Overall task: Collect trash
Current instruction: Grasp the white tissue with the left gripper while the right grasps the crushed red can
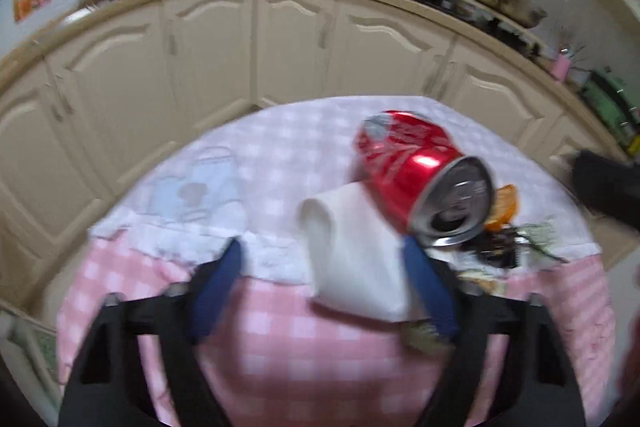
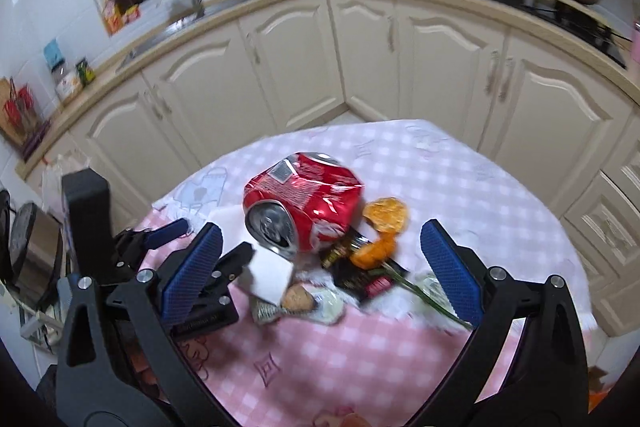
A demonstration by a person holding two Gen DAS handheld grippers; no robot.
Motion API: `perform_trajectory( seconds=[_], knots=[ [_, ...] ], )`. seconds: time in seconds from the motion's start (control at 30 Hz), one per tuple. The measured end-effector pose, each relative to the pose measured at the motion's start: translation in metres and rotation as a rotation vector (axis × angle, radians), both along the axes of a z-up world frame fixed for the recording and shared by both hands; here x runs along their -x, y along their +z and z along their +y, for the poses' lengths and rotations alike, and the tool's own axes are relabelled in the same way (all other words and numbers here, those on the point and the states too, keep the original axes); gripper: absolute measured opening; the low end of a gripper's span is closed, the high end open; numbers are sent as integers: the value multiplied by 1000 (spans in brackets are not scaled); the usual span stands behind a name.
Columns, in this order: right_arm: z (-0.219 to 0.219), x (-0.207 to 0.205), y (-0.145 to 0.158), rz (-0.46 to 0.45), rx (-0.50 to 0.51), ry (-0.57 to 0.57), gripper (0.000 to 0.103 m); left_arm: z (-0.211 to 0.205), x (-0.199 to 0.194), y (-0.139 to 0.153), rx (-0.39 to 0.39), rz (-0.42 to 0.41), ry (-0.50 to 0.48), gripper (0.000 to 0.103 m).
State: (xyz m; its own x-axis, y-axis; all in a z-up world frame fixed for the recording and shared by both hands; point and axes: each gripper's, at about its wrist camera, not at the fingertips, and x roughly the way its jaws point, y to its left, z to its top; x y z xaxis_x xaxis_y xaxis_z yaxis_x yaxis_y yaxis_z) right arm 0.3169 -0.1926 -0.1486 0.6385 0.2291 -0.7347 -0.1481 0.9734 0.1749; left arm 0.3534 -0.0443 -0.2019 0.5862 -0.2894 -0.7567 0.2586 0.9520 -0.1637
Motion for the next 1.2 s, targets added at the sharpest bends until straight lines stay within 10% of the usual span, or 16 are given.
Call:
perform_trajectory(
  seconds=[0.07, 0.4, 1.2],
  knots=[
    [9, -12, -9, 24, 1, 18, 97, -6, 0, 1, 24, 3, -35, 46],
    [33, -30, -34, 84, 42, 60, 27, 6, 11, 4, 55, -5, -10, 32],
    [12, 47, 23, -66, -116, 124, 24, 68, 74, 32, 139, -42, 92, 12]
  ],
)
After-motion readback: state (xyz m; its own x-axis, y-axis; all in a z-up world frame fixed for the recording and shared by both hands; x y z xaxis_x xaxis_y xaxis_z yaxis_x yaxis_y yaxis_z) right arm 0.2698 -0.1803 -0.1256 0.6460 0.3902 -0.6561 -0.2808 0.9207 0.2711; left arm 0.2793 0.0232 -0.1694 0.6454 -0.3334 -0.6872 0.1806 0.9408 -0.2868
